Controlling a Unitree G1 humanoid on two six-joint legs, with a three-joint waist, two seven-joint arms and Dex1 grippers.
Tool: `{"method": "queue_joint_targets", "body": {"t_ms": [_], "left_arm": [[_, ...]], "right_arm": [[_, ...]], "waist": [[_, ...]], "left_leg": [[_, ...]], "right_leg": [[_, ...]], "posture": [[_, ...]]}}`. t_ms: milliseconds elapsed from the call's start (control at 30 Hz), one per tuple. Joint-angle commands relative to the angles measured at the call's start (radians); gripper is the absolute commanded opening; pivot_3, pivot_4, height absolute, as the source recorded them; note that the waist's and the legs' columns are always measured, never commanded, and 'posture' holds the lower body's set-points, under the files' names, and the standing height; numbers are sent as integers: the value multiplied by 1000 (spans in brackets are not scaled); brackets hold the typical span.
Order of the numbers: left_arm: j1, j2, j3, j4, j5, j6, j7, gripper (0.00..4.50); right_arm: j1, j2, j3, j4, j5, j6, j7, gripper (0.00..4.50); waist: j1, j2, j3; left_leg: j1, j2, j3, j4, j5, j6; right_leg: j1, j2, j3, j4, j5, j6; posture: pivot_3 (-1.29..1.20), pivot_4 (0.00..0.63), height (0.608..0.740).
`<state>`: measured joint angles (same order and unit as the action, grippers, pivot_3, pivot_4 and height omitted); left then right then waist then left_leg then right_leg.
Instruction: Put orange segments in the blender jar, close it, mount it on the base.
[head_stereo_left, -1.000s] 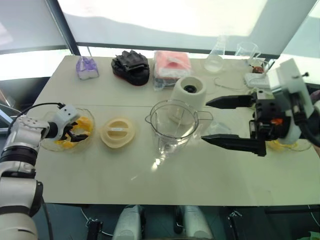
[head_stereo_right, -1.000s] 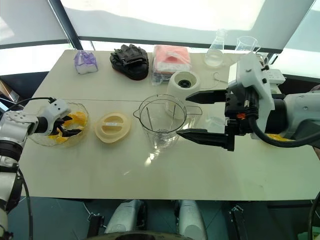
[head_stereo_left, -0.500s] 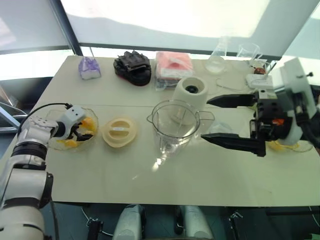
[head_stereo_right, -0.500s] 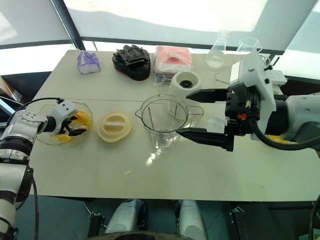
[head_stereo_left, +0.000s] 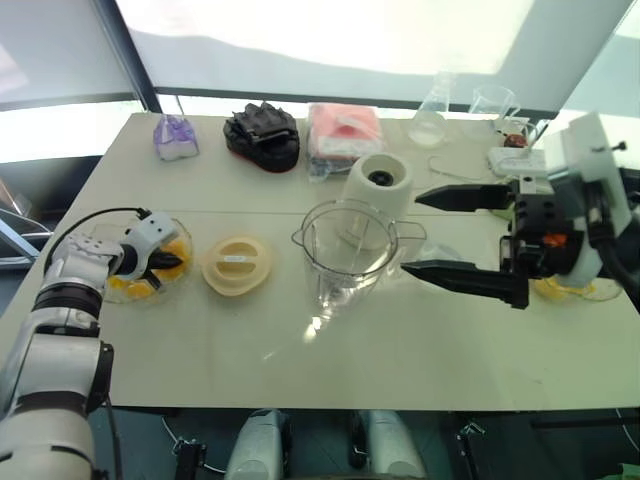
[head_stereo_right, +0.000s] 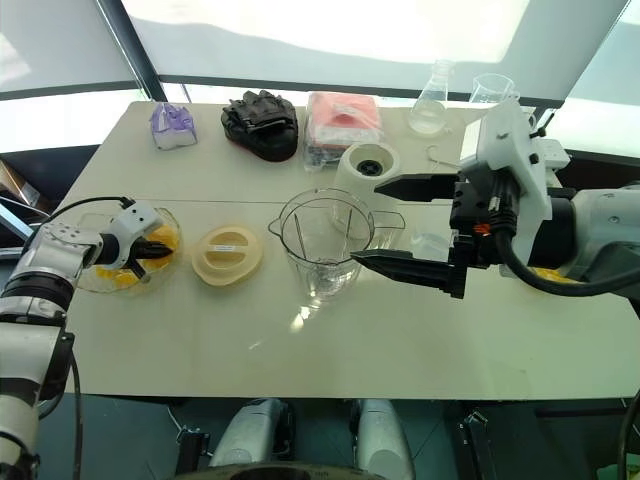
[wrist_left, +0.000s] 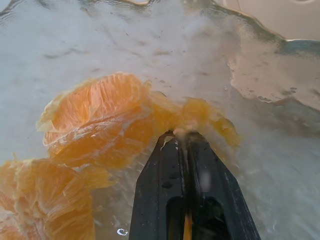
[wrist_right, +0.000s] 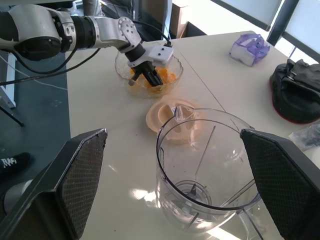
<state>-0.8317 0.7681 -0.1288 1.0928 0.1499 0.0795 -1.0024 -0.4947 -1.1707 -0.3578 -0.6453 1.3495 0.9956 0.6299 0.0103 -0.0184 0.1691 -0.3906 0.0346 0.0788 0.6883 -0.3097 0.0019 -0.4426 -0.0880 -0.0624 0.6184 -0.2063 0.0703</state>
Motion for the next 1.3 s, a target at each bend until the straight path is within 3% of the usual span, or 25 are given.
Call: {"method": "queue_joint_targets", "body": {"t_ms": [33,300,700,967,1133,1300], "left_arm": [[11,50,72,-35,-82,57,-107,32],[-19,217,224,-134,-286,256,-437,32],[-121,293,246,-171,-332,328,-550,32],[-308,195,227,-274,-385,399,-585,32],[-420,70,180,-332,-387,401,-579,32],[-512,-136,102,-321,-380,307,-600,32]], "right_arm": [[-5,2,-10,-4,4,-24,-7,4500],[23,47,10,-7,-26,-51,-11,4500],[69,81,15,-3,-72,-80,5,4500],[117,78,-18,-4,-99,-88,13,4500],[139,76,-33,-12,-108,-89,-1,4500],[205,53,-128,-47,-54,-53,-43,4500]], "waist": [[-3,0,0],[-1,-3,1],[2,-3,0],[6,-4,1],[3,-4,1],[4,-4,1]], "left_leg": [[0,0,0,0,0,0],[-2,0,0,0,0,0],[-2,0,0,2,0,0],[-2,-1,0,3,0,0],[-5,-1,-1,9,0,1],[-4,-1,0,9,-1,2]], "right_leg": [[0,0,0,0,0,0],[-1,1,-1,0,0,0],[0,2,-1,0,0,-1],[1,3,-1,1,0,0],[2,3,0,0,0,0],[2,4,1,1,1,2]], "posture": [[0,150,740],[0,150,740],[0,150,740],[0,150,740],[0,150,740],[0,150,740]]}}
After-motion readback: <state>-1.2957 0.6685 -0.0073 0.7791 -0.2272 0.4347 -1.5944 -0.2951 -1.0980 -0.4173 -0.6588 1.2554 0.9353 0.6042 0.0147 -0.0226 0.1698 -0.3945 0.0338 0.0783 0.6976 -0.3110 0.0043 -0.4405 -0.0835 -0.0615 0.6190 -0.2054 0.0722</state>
